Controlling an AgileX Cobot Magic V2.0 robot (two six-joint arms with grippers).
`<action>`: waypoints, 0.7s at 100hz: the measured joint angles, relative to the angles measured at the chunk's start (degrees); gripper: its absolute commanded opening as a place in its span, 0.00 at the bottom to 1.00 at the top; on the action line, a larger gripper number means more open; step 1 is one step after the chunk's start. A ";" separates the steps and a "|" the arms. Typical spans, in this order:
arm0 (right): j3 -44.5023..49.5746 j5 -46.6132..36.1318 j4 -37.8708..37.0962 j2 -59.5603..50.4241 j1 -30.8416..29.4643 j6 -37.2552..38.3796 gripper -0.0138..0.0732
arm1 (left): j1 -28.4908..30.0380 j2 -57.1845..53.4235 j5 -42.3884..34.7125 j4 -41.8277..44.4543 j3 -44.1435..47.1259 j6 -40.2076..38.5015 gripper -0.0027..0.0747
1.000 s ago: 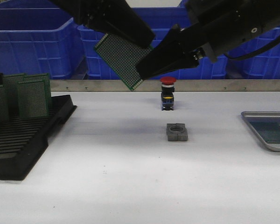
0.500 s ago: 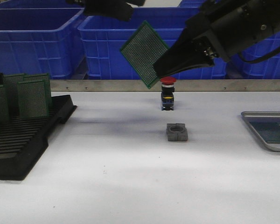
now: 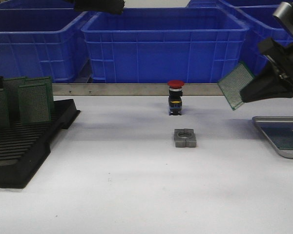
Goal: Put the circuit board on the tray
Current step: 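Carry the board to the tray and lower it onto the first board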
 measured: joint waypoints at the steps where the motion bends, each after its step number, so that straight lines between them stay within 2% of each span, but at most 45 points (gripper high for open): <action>1: 0.00 0.00 -0.17 0.12 -0.60 -0.01 0.08 | 0.00 0.00 0.00 0.00 0.00 0.00 0.76; 26: 0.00 -0.35 -0.78 3.13 -9.58 0.14 0.08 | 0.00 0.00 0.00 0.00 0.00 0.00 0.76; 44: 0.00 -1.10 -1.59 4.79 -12.45 0.14 0.10 | 0.00 0.00 0.00 0.00 0.00 -0.04 0.76; 52: 0.00 -1.95 -3.28 4.81 -12.70 0.14 0.21 | 0.00 0.00 0.11 0.00 0.00 -0.04 0.76; 59: 0.00 -2.05 -4.88 4.81 -12.70 0.14 0.39 | 0.00 0.00 0.11 0.00 0.00 -0.04 0.76; 60: 0.00 -2.05 -5.04 4.81 -12.70 0.14 0.46 | 0.00 0.00 0.11 0.00 0.00 -0.04 0.76; 61: 0.00 -2.05 -5.20 4.81 -12.70 0.14 0.46 | 0.00 0.00 0.11 0.00 0.00 -0.04 0.76; 70: 0.00 -2.17 -7.10 4.81 -12.70 0.14 0.70 | 0.00 0.00 0.11 0.00 0.00 -0.04 0.76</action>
